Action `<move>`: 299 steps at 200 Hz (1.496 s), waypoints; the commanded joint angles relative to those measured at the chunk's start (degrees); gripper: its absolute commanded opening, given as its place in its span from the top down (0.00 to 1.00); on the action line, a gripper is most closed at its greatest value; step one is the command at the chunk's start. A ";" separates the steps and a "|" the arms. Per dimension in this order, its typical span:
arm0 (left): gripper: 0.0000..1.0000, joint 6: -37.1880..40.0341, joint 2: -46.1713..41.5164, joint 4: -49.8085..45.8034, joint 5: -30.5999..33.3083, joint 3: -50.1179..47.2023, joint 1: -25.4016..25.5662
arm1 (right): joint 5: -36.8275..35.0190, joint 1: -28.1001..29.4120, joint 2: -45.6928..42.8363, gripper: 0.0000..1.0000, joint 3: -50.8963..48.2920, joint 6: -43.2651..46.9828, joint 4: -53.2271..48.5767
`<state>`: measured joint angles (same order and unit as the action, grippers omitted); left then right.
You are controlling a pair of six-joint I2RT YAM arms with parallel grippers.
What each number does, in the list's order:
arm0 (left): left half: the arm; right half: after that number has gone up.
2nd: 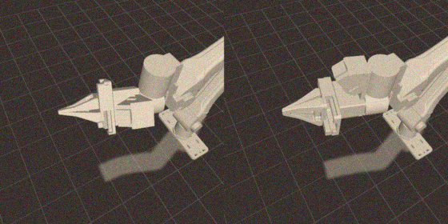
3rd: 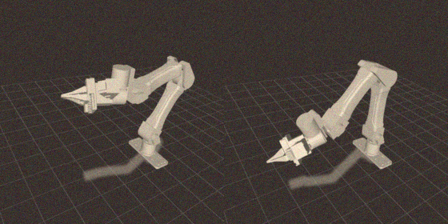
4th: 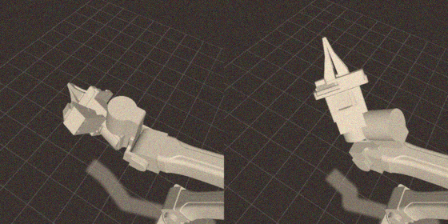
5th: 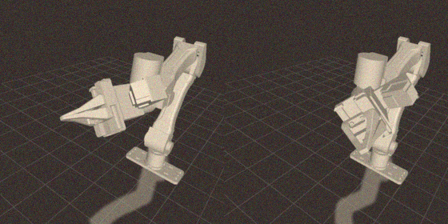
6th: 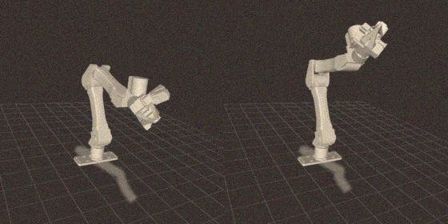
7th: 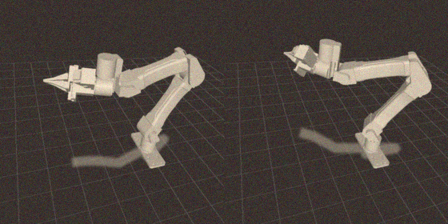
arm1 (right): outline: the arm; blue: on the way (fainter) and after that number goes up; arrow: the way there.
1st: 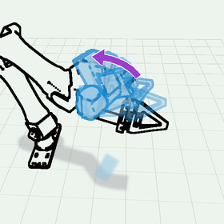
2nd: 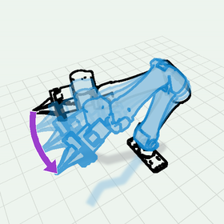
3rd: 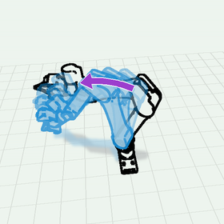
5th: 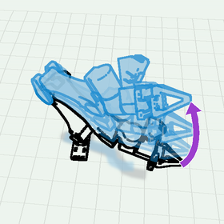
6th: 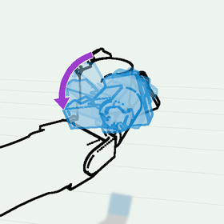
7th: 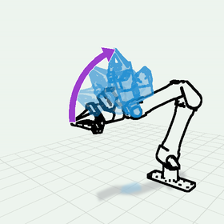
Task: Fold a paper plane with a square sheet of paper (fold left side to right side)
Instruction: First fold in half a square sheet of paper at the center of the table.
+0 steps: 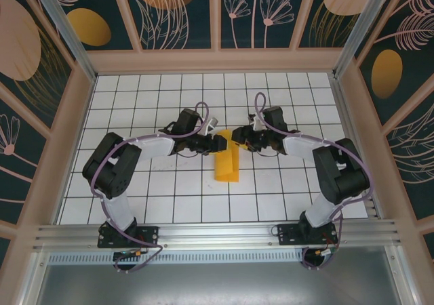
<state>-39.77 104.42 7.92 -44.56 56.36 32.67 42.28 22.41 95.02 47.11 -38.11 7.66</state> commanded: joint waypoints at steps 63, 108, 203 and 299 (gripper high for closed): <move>0.46 -0.54 0.78 1.37 -0.59 1.26 0.54 | 3.51 1.05 3.59 0.69 1.16 -1.79 2.18; 0.45 -0.47 0.61 1.26 -0.10 1.29 0.50 | 3.51 1.14 3.50 0.91 1.08 -1.53 2.02; 0.45 1.71 -7.82 -8.87 17.67 0.68 0.36 | 0.43 -0.24 2.31 0.99 -0.52 -0.21 0.04; 0.45 -3.34 0.13 -6.28 19.35 0.64 0.90 | -3.08 -0.88 3.06 0.98 -1.93 1.37 -2.77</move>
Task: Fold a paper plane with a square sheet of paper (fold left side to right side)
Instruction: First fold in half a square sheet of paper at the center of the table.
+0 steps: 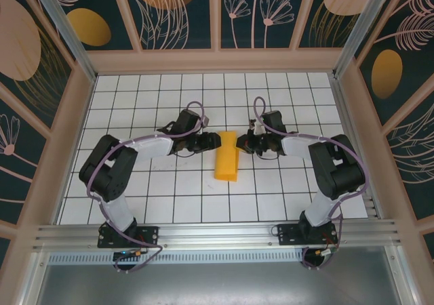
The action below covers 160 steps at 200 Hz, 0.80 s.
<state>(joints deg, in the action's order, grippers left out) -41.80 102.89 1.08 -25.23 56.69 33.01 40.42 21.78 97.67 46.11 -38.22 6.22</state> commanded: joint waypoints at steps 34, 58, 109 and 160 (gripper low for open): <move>0.46 -1.53 3.48 0.85 -0.74 0.91 1.26 | -1.46 -0.24 1.20 0.97 -1.20 1.63 -1.43; 0.48 -1.64 4.39 0.70 -0.77 1.41 1.61 | -1.57 -0.18 1.43 0.96 -1.15 1.82 -1.67; 0.54 -0.55 6.13 -1.92 1.17 3.11 2.74 | -2.80 -0.20 1.30 0.89 -0.98 2.90 -3.14; 0.55 1.19 7.19 -5.01 3.79 4.21 3.39 | -9.08 -0.97 -2.72 0.65 -0.47 5.55 -7.75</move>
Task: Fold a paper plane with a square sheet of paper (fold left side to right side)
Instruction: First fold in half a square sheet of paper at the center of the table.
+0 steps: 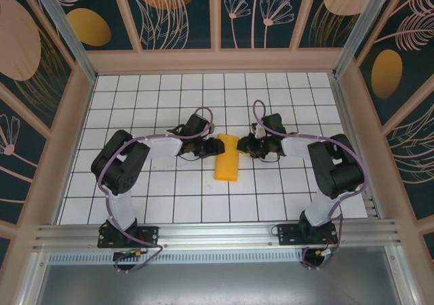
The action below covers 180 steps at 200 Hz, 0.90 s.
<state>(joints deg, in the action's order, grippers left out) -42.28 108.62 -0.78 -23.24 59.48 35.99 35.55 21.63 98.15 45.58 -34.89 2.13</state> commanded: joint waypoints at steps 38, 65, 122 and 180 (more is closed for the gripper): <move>0.56 1.92 1.72 -3.44 2.06 1.73 0.49 | -8.03 -2.20 -5.40 0.61 -0.54 3.52 -6.17; 0.56 2.16 1.99 -3.96 2.06 2.17 0.66 | -8.90 -3.08 -6.34 0.60 -1.70 3.43 -6.08; 0.55 4.11 3.15 -6.87 3.07 4.29 1.34 | -9.51 -3.83 -7.05 0.60 -2.52 3.69 -6.06; 0.53 5.19 3.91 -8.50 4.06 5.36 1.70 | -9.18 -3.89 -7.00 0.60 -2.79 3.62 -5.75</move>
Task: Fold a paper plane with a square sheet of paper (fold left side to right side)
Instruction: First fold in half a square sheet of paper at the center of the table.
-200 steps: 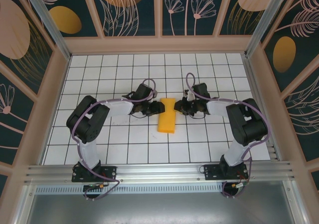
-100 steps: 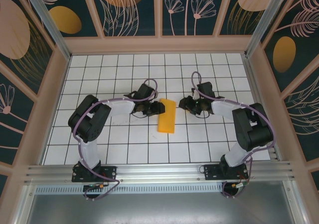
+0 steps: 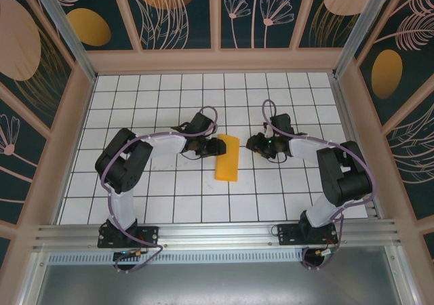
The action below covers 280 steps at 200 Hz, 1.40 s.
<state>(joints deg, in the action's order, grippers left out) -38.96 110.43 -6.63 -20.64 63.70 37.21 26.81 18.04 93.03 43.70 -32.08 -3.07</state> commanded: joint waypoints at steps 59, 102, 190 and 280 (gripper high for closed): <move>0.53 3.43 2.77 -4.53 2.44 2.17 0.73 | -0.40 -0.30 -1.88 0.60 -0.90 0.80 -0.56; 0.52 4.15 3.13 -5.31 2.91 2.48 0.81 | -0.31 -0.33 -1.77 0.60 -0.90 0.70 -0.54; 0.51 4.42 3.69 -5.59 3.24 2.92 0.93 | 0.47 -0.37 -1.64 0.60 -0.90 0.60 -0.49; 0.51 4.64 4.00 -6.11 3.68 3.10 0.86 | 1.31 -0.03 -1.70 0.60 -0.81 0.36 -0.40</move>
<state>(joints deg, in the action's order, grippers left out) -35.97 111.50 -10.59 -19.00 66.43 37.85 27.03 18.04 93.03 43.59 -31.99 -3.07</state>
